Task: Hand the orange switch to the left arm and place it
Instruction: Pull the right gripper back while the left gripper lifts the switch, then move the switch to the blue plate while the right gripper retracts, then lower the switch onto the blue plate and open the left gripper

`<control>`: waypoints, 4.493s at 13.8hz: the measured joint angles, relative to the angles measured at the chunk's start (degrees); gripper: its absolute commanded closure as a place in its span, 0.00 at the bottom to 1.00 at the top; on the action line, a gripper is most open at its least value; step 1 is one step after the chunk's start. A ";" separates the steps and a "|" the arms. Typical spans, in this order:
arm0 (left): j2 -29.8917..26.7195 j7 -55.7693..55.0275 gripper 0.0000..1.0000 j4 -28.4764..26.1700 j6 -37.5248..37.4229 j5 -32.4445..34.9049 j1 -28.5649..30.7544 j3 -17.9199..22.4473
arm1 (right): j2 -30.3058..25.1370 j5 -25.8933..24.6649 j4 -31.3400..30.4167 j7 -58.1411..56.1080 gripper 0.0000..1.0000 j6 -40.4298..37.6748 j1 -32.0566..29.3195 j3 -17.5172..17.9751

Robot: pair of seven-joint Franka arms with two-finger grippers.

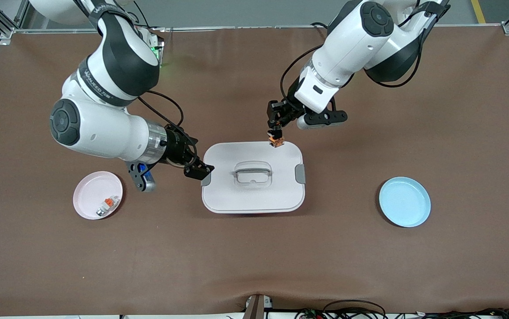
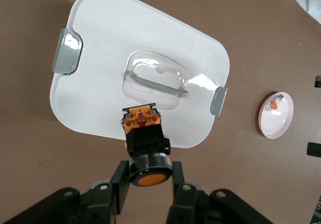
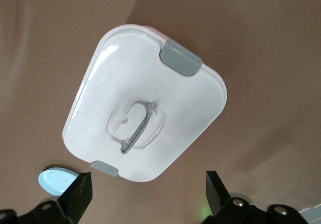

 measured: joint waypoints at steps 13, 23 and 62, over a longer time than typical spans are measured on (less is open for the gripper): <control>-5.84 1.85 1.00 0.22 -15.91 1.77 6.20 0.16 | -1.04 -11.41 -3.10 -33.25 0.00 -9.36 -12.63 -0.42; -13.92 17.38 1.00 -3.00 -26.02 1.90 17.10 1.07 | -2.86 -17.55 -8.88 -60.31 0.00 -9.08 -24.02 -0.49; 10.82 5.16 1.00 -11.64 8.60 28.73 18.84 20.67 | -17.49 -28.60 -18.77 -80.27 0.00 1.71 -35.70 0.53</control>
